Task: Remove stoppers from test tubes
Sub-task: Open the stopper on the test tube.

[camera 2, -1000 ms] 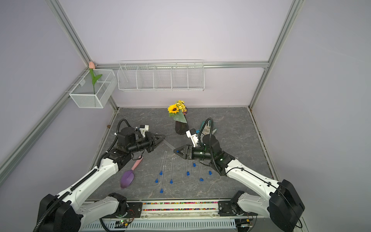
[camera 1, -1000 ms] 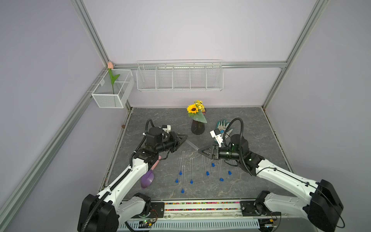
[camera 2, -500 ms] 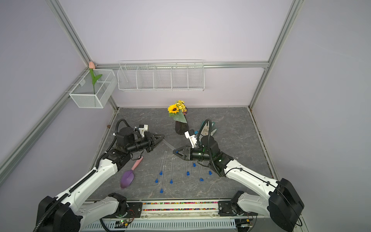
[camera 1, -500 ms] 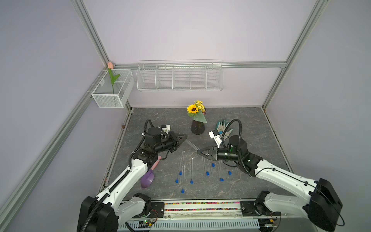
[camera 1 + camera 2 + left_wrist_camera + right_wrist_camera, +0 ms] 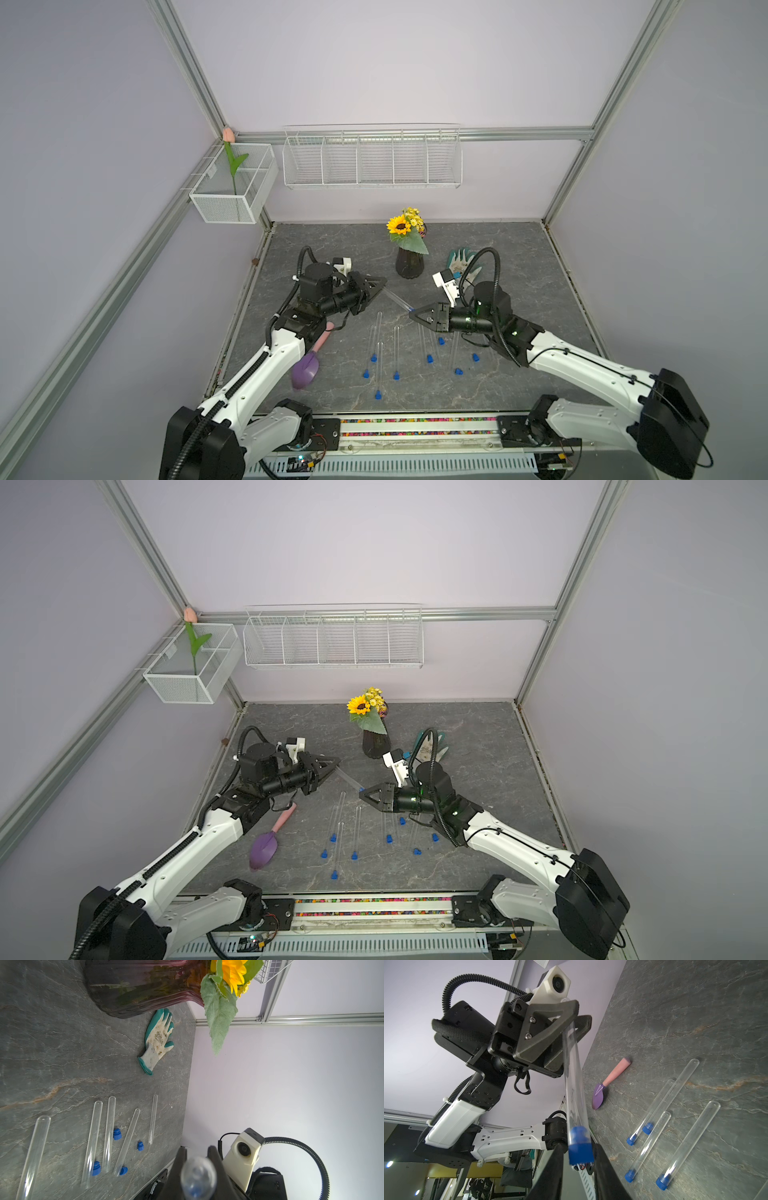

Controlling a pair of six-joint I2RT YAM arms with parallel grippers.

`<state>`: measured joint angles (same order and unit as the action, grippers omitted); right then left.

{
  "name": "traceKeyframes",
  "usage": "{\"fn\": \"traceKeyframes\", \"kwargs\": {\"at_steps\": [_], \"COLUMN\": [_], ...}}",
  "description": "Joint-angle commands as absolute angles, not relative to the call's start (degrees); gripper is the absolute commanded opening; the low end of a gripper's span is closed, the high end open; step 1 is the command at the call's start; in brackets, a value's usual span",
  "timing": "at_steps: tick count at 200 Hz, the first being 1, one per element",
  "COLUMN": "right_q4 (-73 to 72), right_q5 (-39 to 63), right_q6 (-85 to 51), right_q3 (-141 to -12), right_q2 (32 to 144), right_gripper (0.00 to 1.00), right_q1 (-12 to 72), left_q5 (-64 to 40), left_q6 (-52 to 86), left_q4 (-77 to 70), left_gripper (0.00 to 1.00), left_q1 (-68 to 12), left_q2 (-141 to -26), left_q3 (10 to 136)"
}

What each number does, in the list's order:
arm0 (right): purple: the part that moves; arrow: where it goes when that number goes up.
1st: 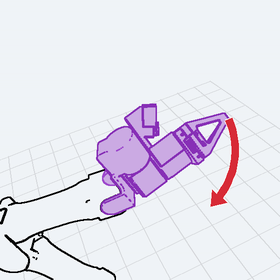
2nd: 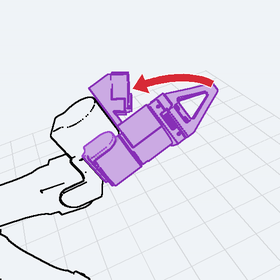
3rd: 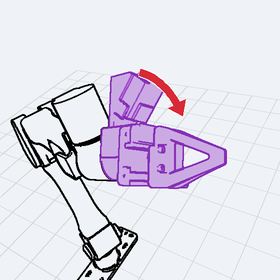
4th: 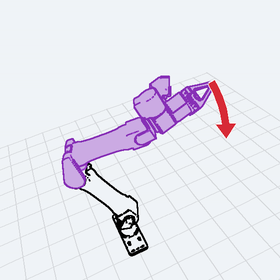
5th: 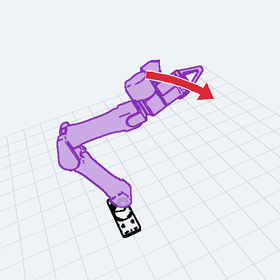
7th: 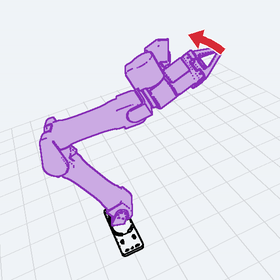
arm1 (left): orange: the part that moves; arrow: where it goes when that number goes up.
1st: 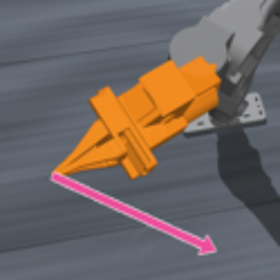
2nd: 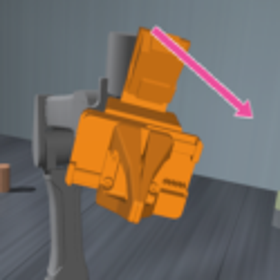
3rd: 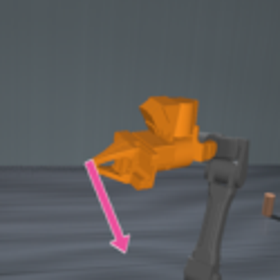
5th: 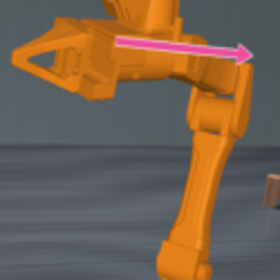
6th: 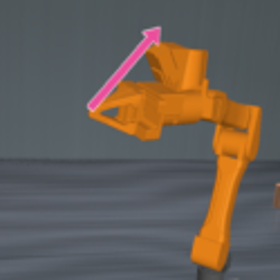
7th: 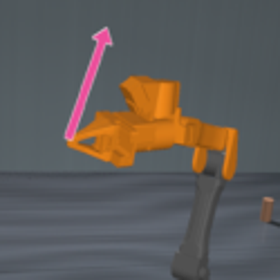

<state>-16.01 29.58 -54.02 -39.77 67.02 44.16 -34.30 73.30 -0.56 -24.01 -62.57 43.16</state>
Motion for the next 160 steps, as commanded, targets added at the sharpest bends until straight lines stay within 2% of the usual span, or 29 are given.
{"fn": "traceKeyframes", "kwargs": {"at_steps": [1, 47, 160], "right_q4": [-17.5, -17.5, -19.2], "right_q5": [29.0, 29.0, 29.6], "right_q6": [-54.1, -54.2, -55.6], "right_q3": [-39.5, -40.0, -39.8], "right_q2": [66.7, 66.8, 66.3], "right_gripper": [0.29, 0.34, 0.31], "right_q1": [44.7, 44.6, 45.0], "left_q5": [-33.8, -34.2, -34.1], "left_q6": [73.8, 73.6, 73.3], "left_q4": [-0.8, -1.0, -1.3], "left_gripper": [0.00, 0.00, 0.00], "left_q1": [-23.8, -23.7, -23.8], "left_q2": [-61.8, -62.4, -63.2], "left_q3": [42.6, 42.4, 41.9]}}
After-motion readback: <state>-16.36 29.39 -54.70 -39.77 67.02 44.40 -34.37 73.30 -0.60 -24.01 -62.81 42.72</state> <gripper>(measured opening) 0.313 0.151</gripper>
